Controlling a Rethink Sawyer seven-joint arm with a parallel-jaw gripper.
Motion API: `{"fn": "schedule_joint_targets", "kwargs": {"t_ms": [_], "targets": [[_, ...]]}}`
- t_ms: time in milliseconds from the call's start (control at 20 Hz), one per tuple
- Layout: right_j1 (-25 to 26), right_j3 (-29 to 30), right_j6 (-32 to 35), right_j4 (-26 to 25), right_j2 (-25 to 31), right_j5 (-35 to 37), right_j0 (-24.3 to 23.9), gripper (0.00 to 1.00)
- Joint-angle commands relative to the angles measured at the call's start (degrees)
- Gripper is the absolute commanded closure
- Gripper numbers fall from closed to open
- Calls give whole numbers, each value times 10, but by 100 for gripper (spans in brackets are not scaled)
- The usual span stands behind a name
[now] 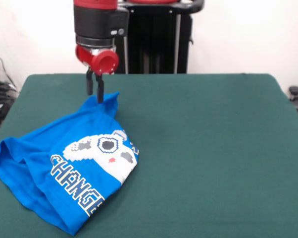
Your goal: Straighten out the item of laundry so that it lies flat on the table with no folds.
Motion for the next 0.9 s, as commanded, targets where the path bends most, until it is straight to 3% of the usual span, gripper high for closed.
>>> {"fn": "schedule_joint_targets", "kwargs": {"t_ms": [50,250,400,550,900], "targets": [[47,51,82,-9,49,-35,-3,0],[46,62,54,-22,65,-5,-18,0],[44,61,27,-16,69,75,-16,0],[56,59,-3,-10,108,151,-40,0],[76,39,-39,-20,136,243,-54,0]]}}
